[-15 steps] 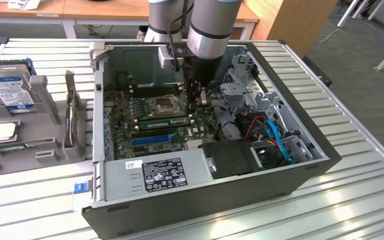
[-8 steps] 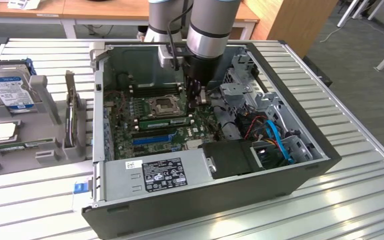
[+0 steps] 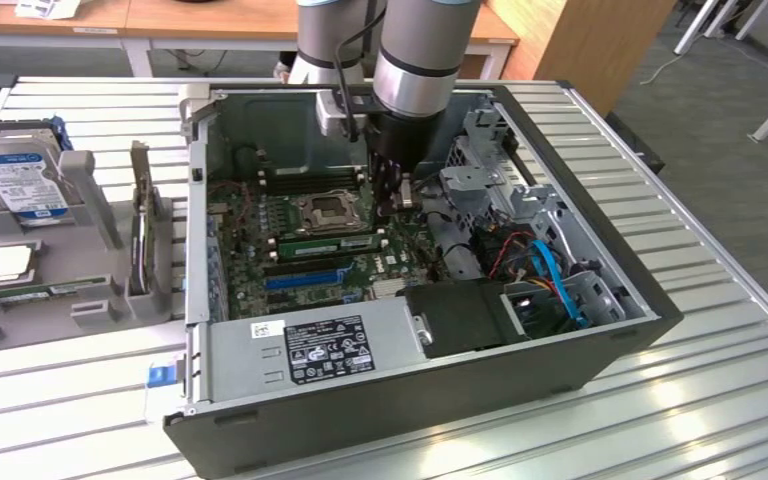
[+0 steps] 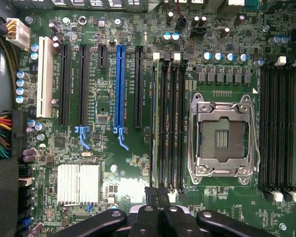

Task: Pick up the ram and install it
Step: 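Press down the ram until it locks into place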

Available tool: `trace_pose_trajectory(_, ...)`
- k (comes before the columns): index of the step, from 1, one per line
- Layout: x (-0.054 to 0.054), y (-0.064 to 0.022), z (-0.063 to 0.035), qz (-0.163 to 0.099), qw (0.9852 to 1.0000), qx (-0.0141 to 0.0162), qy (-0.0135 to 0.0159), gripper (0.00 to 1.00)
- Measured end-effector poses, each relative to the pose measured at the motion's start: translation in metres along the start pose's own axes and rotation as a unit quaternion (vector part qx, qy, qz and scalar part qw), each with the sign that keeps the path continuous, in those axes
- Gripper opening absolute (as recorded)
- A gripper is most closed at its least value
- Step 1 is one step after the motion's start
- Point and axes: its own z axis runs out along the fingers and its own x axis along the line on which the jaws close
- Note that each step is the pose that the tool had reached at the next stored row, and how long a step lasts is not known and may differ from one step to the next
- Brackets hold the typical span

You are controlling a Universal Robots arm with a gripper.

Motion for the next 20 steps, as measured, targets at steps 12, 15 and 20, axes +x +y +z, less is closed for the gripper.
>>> trace_pose_trajectory(12, 0.0001, -0.0001, 0.0044, 0.000, 1.0000, 0.0000, 0.0000, 0.10)
trace_pose_trajectory(15, 0.0001, -0.0001, 0.0049, 0.000, 1.0000, 0.0000, 0.0000, 0.10)
trace_pose_trajectory(20, 0.0001, -0.0001, 0.0065, 0.000, 1.0000, 0.0000, 0.0000, 0.10)
